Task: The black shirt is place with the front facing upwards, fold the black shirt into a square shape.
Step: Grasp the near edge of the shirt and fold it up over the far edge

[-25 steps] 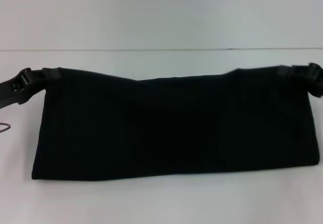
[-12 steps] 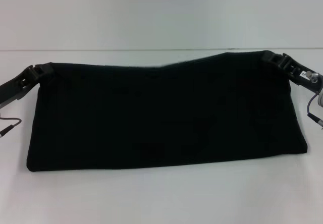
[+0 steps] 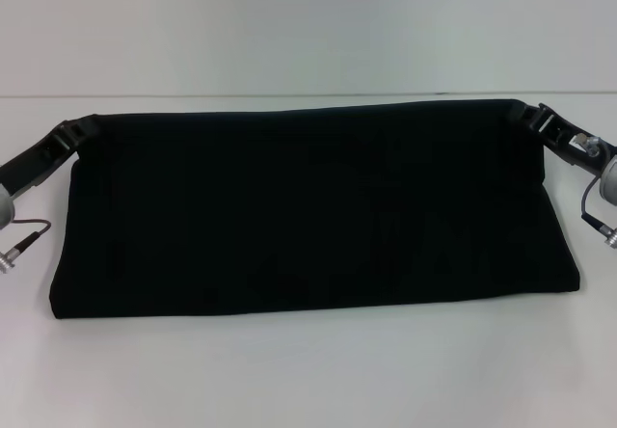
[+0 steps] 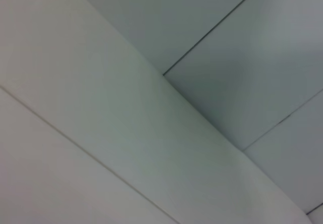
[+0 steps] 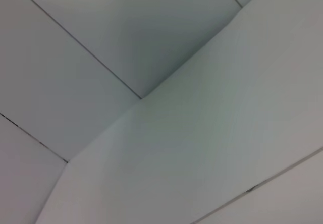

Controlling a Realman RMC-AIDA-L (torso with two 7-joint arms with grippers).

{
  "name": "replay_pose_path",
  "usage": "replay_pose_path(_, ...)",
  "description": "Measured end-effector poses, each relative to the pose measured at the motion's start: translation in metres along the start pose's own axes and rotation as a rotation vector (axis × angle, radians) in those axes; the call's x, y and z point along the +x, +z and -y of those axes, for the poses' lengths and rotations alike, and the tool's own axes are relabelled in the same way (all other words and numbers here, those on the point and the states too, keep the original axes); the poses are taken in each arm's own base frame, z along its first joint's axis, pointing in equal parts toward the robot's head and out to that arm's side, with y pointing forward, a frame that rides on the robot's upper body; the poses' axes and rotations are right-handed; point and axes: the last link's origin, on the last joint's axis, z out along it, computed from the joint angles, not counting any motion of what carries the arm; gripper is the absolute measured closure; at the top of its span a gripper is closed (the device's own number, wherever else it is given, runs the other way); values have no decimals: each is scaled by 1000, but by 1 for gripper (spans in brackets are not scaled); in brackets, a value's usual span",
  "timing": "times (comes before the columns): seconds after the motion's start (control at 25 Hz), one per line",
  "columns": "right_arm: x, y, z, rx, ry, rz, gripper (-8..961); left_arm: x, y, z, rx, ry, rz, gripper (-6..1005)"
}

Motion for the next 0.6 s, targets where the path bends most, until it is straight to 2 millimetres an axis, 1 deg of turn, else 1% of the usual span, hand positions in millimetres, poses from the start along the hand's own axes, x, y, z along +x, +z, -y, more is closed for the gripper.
replay_pose_path(0.16,0,5,-2,20,-21,8,885,-4,5,-1,23,9,-6,850)
replay_pose_path(0.6,-6,25,-6,142,-73,13,872,-11,17,-4,64,42,-57,842)
